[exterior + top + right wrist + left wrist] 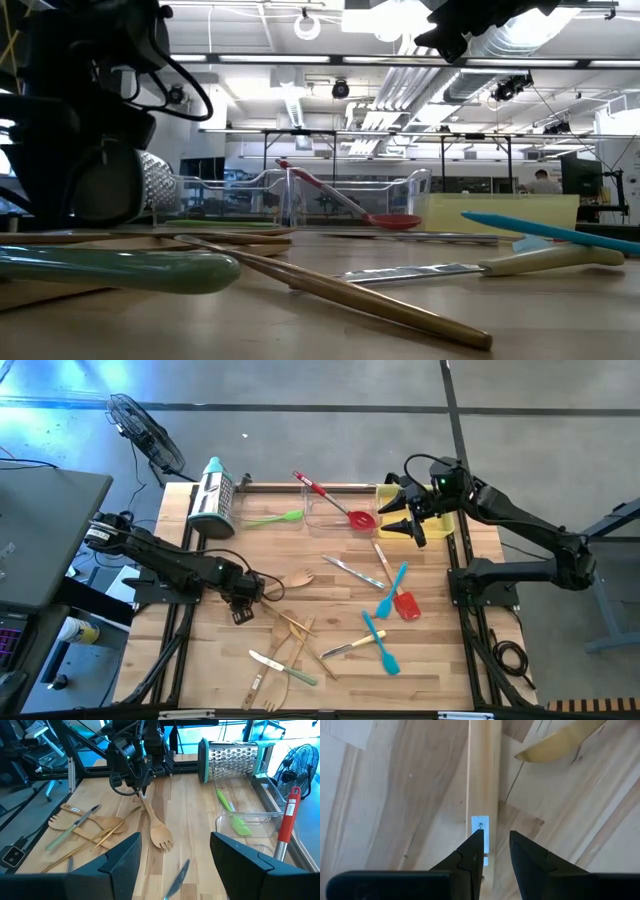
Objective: Pick & Place Kitchen Items
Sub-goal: Put the top brown serving spork into the right transparent bin
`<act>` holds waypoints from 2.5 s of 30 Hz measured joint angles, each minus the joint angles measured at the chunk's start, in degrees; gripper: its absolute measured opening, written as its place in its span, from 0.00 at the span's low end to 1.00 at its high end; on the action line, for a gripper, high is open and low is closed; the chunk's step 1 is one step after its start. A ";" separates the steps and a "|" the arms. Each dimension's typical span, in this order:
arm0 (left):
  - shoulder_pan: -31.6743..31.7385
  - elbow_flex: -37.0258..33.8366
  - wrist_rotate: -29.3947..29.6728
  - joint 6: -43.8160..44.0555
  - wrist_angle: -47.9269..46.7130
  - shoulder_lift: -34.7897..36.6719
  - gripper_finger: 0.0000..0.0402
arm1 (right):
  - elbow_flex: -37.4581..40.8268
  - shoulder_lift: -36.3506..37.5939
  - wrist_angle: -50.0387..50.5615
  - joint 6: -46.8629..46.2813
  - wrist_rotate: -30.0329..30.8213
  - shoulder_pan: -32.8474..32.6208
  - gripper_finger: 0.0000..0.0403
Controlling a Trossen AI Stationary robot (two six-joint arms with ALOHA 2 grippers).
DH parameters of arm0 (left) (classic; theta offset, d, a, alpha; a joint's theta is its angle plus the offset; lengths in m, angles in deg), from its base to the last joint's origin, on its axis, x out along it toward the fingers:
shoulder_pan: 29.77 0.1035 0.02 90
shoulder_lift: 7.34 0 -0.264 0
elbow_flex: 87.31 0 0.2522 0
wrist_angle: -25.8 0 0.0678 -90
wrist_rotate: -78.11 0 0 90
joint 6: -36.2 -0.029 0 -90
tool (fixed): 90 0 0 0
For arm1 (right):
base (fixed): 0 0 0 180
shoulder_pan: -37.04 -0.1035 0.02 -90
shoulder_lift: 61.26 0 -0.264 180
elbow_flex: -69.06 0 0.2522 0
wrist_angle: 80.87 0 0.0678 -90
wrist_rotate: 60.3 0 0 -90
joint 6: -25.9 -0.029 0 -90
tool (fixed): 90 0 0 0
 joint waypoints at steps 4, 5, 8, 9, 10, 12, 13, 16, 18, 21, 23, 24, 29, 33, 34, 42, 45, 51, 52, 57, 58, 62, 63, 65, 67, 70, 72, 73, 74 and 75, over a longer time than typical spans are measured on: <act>0.00 0.00 1.37 0.00 -0.07 0.00 0.22 | 0.00 0.00 0.01 0.01 0.00 0.00 0.57; 0.00 0.00 1.99 0.00 -0.04 0.00 0.22 | 0.00 0.00 0.01 0.01 0.00 0.00 0.57; 0.00 0.00 3.03 -0.20 -0.06 0.00 0.22 | 0.00 0.00 0.03 -0.01 0.00 0.00 0.57; 0.00 0.00 3.10 -0.22 -0.06 0.00 0.22 | 0.00 0.00 0.02 0.01 -0.01 0.00 0.57; 0.00 0.00 3.12 -0.22 -0.06 0.00 0.22 | 0.00 0.00 0.01 0.01 0.00 0.00 0.57; 0.00 0.00 3.13 -0.22 -0.06 0.00 0.22 | 0.00 0.00 0.03 0.01 -0.02 0.00 0.57; 0.00 0.00 3.12 -0.22 -0.06 0.00 0.22 | 0.00 0.00 0.03 0.01 -0.02 0.00 0.57; 0.00 0.00 3.13 -0.22 -0.08 0.00 0.22 | 0.00 0.00 0.04 0.01 -0.02 0.00 0.57; 0.00 -0.12 3.10 -0.26 0.14 0.00 0.22 | 0.00 0.00 0.15 0.01 -0.02 0.00 0.57; 0.01 -1.57 2.20 -0.16 2.04 0.00 0.22 | 0.00 0.00 0.19 -0.03 -0.04 0.00 0.57; 0.02 -2.42 0.96 -0.20 4.45 0.15 0.22 | 0.00 0.00 0.19 -0.03 -0.02 0.00 0.57; 0.01 -2.71 0.84 -0.20 4.96 0.15 0.22 | 0.00 0.00 0.20 -0.06 -0.03 0.00 0.57; 0.00 -4.46 1.71 -0.12 6.89 0.22 0.22 | 0.00 -0.02 0.23 -0.08 -0.02 0.00 0.57; 0.00 -4.48 1.40 -0.20 7.67 0.15 0.22 | 0.00 -0.02 0.21 -0.10 -0.01 0.00 0.57; 0.00 -4.50 1.09 -0.20 8.03 0.15 0.22 | 0.00 -0.02 0.21 -0.07 0.01 0.00 0.57; 0.02 -4.59 0.63 -0.22 10.46 0.07 0.22 | 0.00 -0.02 0.21 -0.03 0.17 0.00 0.57; 0.02 -4.61 -0.09 -0.23 10.49 0.04 0.22 | 0.00 -0.02 0.21 -0.03 0.17 0.00 0.57; 0.02 -4.62 -0.58 -0.25 10.64 0.02 0.22 | 0.00 -0.02 0.21 -0.01 0.17 0.00 0.57; 0.02 -4.66 -0.42 -0.21 10.75 0.02 0.22 | 0.00 -0.02 0.21 -0.01 0.17 0.00 0.57; 0.02 -4.70 -0.35 1.73 10.98 0.02 0.23 | 0.00 -0.02 0.22 -0.01 0.19 0.00 0.57; 0.02 -4.70 -0.37 1.58 11.03 0.02 0.24 | 0.00 -0.02 0.21 0.01 0.20 0.00 0.57; 0.02 -4.69 -0.95 1.49 11.36 0.00 0.29 | 0.00 -0.02 0.21 0.19 0.20 0.00 0.57; 0.02 -4.68 -1.01 1.49 11.39 0.00 0.30 | 0.00 -0.02 0.21 0.27 0.20 0.00 0.57; 0.02 -4.68 -1.09 1.51 11.44 0.00 0.33 | 0.02 -0.02 0.21 0.42 0.22 0.00 0.57; 0.02 -4.66 -0.87 2.12 11.48 0.00 0.35 | 0.00 -0.02 0.21 0.45 0.46 0.00 0.57; 0.00 -4.65 -0.70 3.70 11.54 0.00 0.37 | 0.00 -0.02 0.21 0.47 1.09 0.02 0.57; 0.00 -4.64 -0.68 5.59 11.54 0.00 0.38 | 0.00 -0.02 0.21 0.47 1.63 0.02 0.57; 0.00 -4.66 -0.68 6.11 11.49 0.00 0.38 | 0.00 -0.02 0.23 0.49 1.70 0.00 0.57; 0.00 -4.66 -0.66 6.24 11.43 0.00 0.38 | 0.00 -0.02 0.23 0.47 1.72 0.02 0.57; 0.00 -4.66 -0.64 6.21 11.40 0.00 0.38 | 0.02 -0.02 0.21 0.47 1.70 0.02 0.57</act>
